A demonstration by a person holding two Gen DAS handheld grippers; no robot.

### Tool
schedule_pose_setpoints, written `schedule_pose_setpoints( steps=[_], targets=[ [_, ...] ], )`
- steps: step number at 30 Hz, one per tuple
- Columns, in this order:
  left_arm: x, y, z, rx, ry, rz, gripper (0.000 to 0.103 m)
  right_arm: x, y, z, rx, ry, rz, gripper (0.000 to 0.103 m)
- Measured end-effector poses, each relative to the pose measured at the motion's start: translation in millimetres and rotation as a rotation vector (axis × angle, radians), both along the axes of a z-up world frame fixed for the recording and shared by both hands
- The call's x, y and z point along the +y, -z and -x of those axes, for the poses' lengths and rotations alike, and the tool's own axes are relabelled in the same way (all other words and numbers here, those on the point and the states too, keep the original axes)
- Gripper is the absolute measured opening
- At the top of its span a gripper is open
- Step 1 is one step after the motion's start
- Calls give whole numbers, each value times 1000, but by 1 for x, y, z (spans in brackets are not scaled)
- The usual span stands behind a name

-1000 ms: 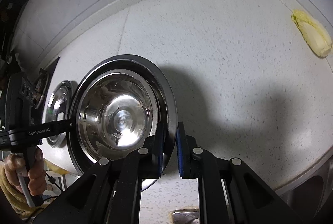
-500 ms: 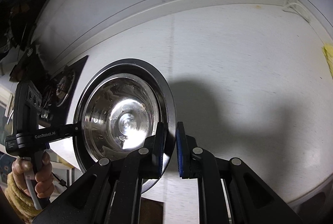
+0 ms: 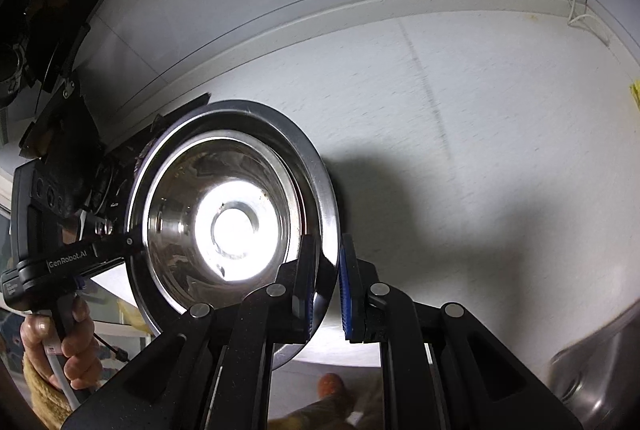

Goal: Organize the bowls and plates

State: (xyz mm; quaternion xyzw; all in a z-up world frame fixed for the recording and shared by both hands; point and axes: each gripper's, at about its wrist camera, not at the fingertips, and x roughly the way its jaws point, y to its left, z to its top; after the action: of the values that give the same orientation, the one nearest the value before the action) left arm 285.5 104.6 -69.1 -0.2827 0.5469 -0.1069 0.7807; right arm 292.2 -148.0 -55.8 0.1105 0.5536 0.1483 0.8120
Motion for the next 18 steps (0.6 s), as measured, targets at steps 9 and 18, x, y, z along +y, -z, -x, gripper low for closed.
schedule_pose_setpoints(
  steps=[9,18],
  targets=[
    [21,45,-8,31,-32,30,10,25,33,-11,24,29,0,10],
    [10,70,-5,50,-101,-6,10,24,59,-23,36,-17,9,10]
  ],
)
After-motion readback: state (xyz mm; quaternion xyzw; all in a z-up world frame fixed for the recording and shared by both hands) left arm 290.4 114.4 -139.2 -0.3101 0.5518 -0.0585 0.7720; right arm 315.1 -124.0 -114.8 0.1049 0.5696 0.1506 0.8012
